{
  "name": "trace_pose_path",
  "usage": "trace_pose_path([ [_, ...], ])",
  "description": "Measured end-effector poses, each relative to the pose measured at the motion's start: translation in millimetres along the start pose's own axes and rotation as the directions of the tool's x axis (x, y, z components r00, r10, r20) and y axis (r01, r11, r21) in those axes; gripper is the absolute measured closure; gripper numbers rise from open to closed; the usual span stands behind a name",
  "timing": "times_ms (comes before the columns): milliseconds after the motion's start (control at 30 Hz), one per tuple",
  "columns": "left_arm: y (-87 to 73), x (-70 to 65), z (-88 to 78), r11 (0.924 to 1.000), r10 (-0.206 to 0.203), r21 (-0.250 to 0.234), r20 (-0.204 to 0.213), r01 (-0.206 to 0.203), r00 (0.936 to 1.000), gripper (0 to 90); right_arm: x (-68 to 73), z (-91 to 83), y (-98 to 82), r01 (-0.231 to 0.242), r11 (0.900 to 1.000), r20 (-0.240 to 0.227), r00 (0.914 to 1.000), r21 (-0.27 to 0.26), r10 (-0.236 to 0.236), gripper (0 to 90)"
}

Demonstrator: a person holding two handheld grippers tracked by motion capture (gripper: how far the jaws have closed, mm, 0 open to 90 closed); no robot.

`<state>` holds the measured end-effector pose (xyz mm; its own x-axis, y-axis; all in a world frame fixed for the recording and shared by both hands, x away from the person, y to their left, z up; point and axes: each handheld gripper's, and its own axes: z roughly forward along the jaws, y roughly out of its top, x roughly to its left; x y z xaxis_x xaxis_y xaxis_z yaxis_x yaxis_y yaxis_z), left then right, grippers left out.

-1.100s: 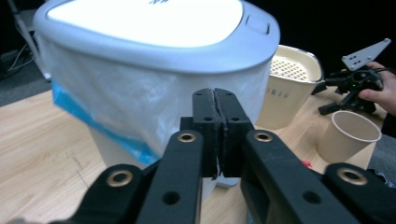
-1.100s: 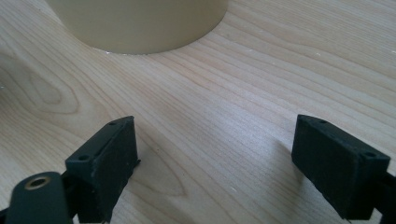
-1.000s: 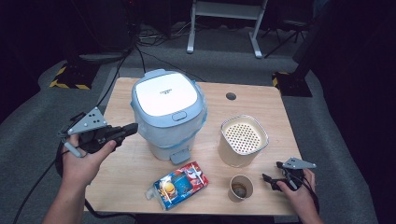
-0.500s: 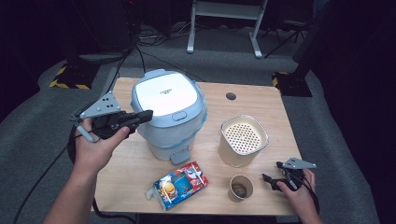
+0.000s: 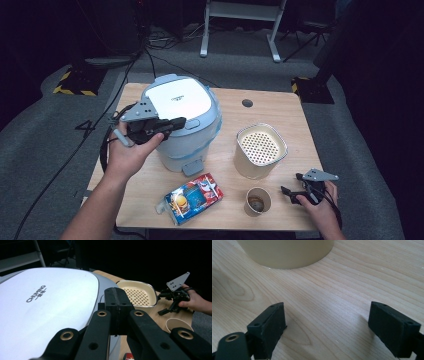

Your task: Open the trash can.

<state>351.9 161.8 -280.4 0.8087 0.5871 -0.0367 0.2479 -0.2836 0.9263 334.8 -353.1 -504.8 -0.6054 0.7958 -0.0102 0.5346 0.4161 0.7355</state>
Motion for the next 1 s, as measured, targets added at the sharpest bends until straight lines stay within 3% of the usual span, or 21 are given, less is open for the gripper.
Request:
trace_pose_path([
  [200, 2.6, -1.8, 17.0, 0.9997, 0.001, 0.026, 0.004, -0.001, 1.0000, 90.0, 0.0, 0.0, 0.0, 0.000, 1.000, 0.000, 1.0000, 0.000, 0.000, 14.4],
  [333, 3.1, -2.8, 24.5, 0.9985, 0.007, 0.055, -0.014, -0.006, 0.9999, 90.0, 0.0, 0.0, 0.0, 0.000, 1.000, 0.000, 1.0000, 0.000, 0.000, 14.4],
  [667, 2.5, 0.5, 24.8, 0.9980, -0.016, 0.061, -0.009, 0.017, 0.9998, 90.0, 0.0, 0.0, 0.0, 0.000, 1.000, 0.000, 1.0000, 0.000, 0.000, 14.4],
  [700, 3.0, 0.1, 25.5, 0.9980, 0.006, 0.063, -0.026, -0.004, 0.9996, 90.0, 0.0, 0.0, 0.0, 0.000, 1.000, 0.000, 1.0000, 0.000, 0.000, 14.4],
  [1000, 6.2, -3.8, 27.7, 0.9952, 0.019, 0.097, -0.038, -0.015, 0.9991, 90.0, 0.0, 0.0, 0.0, 0.000, 1.000, 0.000, 1.0000, 0.000, 0.000, 14.4],
])
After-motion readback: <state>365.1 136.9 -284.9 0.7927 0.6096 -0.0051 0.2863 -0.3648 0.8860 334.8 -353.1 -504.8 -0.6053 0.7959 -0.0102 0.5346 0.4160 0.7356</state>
